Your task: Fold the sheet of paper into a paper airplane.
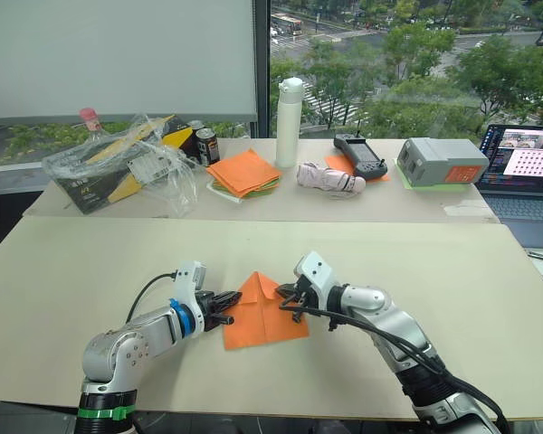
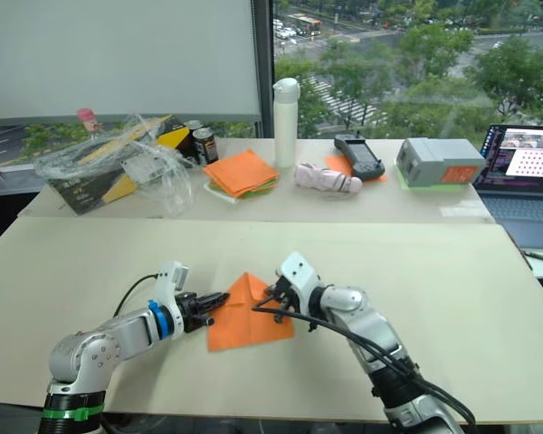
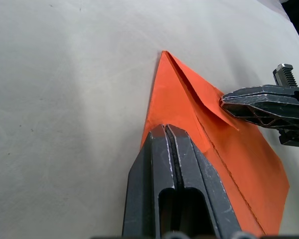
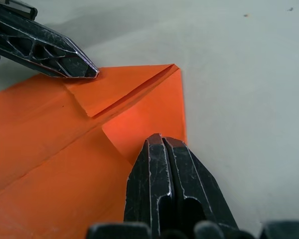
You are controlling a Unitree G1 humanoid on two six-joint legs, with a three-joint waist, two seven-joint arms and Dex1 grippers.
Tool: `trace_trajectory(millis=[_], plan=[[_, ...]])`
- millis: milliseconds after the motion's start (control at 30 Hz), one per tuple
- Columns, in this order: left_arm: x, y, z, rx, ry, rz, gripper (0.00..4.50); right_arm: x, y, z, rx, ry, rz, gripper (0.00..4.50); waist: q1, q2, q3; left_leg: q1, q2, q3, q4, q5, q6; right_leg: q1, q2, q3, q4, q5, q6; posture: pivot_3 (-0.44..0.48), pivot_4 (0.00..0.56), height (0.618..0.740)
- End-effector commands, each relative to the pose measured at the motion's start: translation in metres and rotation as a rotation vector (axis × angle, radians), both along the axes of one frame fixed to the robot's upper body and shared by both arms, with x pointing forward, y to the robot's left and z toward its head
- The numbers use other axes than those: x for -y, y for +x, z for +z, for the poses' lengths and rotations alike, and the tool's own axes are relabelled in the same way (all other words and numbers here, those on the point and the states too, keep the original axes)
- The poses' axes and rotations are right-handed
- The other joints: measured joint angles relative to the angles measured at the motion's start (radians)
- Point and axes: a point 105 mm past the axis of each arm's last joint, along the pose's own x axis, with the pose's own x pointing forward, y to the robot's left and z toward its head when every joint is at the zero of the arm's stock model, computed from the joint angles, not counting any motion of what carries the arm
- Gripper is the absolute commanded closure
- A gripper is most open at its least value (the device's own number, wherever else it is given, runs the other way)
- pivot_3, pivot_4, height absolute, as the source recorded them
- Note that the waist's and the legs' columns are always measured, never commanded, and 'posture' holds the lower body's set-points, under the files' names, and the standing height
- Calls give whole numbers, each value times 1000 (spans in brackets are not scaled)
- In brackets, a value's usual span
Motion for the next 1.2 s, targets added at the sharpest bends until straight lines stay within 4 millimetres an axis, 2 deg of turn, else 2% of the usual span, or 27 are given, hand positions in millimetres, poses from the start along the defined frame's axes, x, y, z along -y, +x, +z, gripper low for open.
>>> trace_trajectory(millis=[33,200,400,700,1200], plan=[[5,-1,-11,-63,38,0,4482,3,-3,-9,-17,-29,2,4500,1,0,0,0,0,0,0,0,0,0,0,0,0,0,0,0,150,740],[17,5,1,-32,28,-24,4482,1,-4,-11,-12,-37,8,4500,1,0,0,0,0,0,0,0,0,1,0,0,-1,0,0,0,150,740],[27,9,6,-21,23,-49,4482,0,-6,-13,-15,-37,7,4500,1,0,0,0,0,0,0,0,0,1,0,0,-3,0,0,0,150,740],[32,16,20,19,-73,-38,4482,-1,-8,-14,-20,-32,1,4500,1,-1,0,-1,0,0,0,0,0,1,0,0,-4,0,0,0,150,740],[41,23,12,-6,-103,-33,4482,3,-8,-14,-16,-40,-13,4500,1,-1,0,-2,0,0,0,0,0,1,0,-1,-5,0,0,0,150,740]])
